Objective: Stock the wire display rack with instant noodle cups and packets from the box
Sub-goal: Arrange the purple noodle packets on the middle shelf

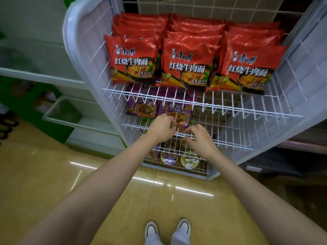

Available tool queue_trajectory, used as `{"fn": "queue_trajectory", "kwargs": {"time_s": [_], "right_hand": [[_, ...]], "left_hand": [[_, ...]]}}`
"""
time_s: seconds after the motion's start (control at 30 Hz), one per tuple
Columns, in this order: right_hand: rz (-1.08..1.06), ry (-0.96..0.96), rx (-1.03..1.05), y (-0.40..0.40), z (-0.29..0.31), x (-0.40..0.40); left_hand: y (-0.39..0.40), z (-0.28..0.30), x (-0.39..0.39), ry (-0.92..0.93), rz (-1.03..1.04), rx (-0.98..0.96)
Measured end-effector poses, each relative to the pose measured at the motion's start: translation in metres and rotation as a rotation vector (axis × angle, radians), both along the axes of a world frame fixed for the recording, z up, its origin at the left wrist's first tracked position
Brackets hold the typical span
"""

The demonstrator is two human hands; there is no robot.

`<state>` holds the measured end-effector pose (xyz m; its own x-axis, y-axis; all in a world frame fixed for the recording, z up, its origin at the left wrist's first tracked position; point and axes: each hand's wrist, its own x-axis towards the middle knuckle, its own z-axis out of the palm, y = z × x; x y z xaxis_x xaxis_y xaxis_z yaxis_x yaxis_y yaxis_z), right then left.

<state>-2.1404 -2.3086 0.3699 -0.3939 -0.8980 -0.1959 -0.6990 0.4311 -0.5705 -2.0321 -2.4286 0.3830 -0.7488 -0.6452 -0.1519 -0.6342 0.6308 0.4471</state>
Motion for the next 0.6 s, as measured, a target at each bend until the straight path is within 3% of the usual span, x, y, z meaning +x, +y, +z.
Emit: {"fn": "queue_trajectory", "kwargs": {"time_s": [0.2, 0.43, 0.6], "right_hand": [[-0.095, 0.022, 0.046, -0.033, -0.064, -0.013], [-0.208, 0.036, -0.044, -0.087, -0.104, -0.051], [-0.284, 0.058, -0.244, -0.11, -0.129, -0.069]], "left_hand": [[-0.048, -0.067, -0.002, -0.058, 0.05, -0.075], [-0.099, -0.097, -0.034, -0.014, 0.16, -0.298], [-0.123, -0.121, -0.064, 0.026, 0.269, -0.392]]}}
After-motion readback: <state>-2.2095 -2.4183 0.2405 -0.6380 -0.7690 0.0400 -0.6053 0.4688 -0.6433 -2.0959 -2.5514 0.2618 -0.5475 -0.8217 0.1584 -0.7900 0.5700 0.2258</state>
